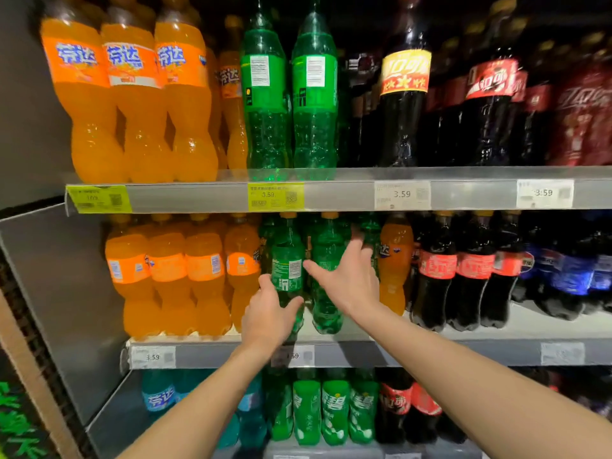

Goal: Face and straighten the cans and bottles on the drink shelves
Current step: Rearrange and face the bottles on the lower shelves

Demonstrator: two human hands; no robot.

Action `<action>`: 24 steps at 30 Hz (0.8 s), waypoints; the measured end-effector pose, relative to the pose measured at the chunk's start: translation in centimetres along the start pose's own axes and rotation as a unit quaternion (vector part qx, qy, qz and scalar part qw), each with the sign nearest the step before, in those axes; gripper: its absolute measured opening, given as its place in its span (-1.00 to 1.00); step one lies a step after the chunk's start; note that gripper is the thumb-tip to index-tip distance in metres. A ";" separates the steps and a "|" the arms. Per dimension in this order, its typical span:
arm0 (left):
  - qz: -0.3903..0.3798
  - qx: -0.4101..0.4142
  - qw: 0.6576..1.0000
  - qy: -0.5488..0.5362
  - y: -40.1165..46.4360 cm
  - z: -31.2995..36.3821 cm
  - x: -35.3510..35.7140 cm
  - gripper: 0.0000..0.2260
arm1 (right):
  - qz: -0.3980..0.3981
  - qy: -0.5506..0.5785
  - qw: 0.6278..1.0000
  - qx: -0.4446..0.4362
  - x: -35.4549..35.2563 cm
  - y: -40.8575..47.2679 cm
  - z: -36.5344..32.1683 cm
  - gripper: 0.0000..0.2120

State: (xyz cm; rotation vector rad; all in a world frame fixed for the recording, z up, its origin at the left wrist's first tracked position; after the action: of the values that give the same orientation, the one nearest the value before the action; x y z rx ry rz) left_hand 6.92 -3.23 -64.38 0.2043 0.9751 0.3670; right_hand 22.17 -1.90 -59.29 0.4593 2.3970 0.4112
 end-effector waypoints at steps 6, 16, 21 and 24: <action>0.009 0.013 0.999 -0.032 0.4 -0.4 0.7 -0.37 | -0.001 0.047 0.999 0.028 -0.5 0.7 3.4 -0.45; -0.033 0.051 0.995 -0.080 0.3 4.8 4.8 -0.40 | 0.023 -0.005 1.000 0.017 -3.8 1.4 6.4 -0.42; -0.061 0.050 0.990 -0.114 0.1 5.0 5.2 -0.39 | 0.038 0.061 0.997 -0.022 -3.3 0.3 7.1 -0.45; -0.059 0.050 0.988 -0.133 -0.2 5.1 4.8 -0.50 | 0.041 0.088 0.995 -0.033 -3.1 -0.1 7.6 -0.43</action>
State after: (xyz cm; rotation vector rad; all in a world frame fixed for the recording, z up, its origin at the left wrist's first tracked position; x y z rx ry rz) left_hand 13.60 -1.52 -65.34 0.2778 0.7389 0.1768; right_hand 29.32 -1.99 -63.24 0.5125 2.5316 0.5872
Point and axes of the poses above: each hand's wrist, its own y-axis towards the middle knuckle, its own x-axis out of the palm, z = x × y, the point moved 2 cm from there along y, towards the middle knuckle, and after that the axes turned 11 degrees about y, right-handed, at the moved point
